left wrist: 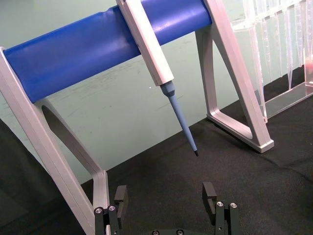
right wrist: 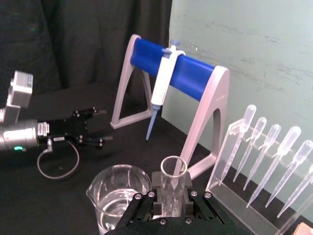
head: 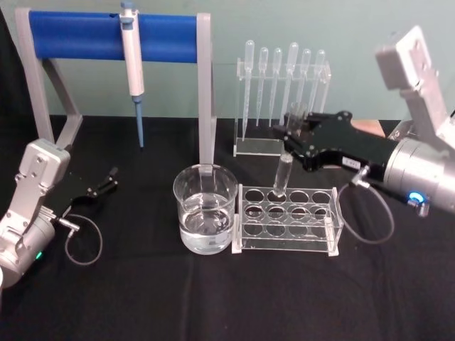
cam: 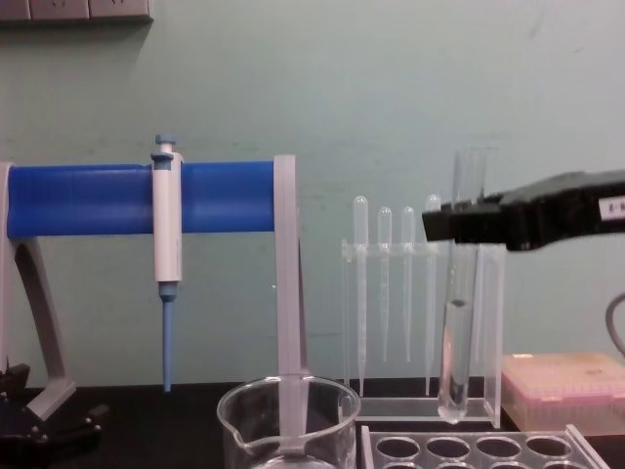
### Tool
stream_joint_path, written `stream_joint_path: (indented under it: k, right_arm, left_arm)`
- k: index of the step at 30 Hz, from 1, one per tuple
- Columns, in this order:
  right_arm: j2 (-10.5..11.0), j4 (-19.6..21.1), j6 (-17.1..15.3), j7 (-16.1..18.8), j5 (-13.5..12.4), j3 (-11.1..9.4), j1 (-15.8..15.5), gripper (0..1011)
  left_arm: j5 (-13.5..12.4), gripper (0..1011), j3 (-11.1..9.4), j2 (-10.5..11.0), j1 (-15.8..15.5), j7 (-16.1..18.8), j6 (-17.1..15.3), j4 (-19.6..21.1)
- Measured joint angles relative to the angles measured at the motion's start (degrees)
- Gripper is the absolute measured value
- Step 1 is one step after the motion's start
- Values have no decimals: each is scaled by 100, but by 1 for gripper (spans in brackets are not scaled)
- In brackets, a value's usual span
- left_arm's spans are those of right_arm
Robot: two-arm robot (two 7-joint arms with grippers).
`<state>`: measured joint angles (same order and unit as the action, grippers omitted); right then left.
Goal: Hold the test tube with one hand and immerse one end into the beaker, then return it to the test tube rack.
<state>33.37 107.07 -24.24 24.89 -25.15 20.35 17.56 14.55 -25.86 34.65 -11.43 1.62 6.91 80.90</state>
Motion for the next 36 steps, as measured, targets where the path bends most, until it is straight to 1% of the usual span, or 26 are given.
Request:
stream_joint_path:
  k: [3,8,17,36]
  right_arm:
    - [3,8,-180,22,-170,-24,153,225]
    - [5,0,-322,18,-299,-19,303,225]
    - [104,-3,-484,-14,-359,113,528,225]
    - [82,-7,-480,-29,-361,89,510,225]
  left_arm:
    - [0,1000,0,0,0,0,0,0]
    - [0,1000,0,0,0,0,0,0]
    - [0,1000,0,0,0,0,0,0]
    - [0,1000,0,0,0,0,0,0]
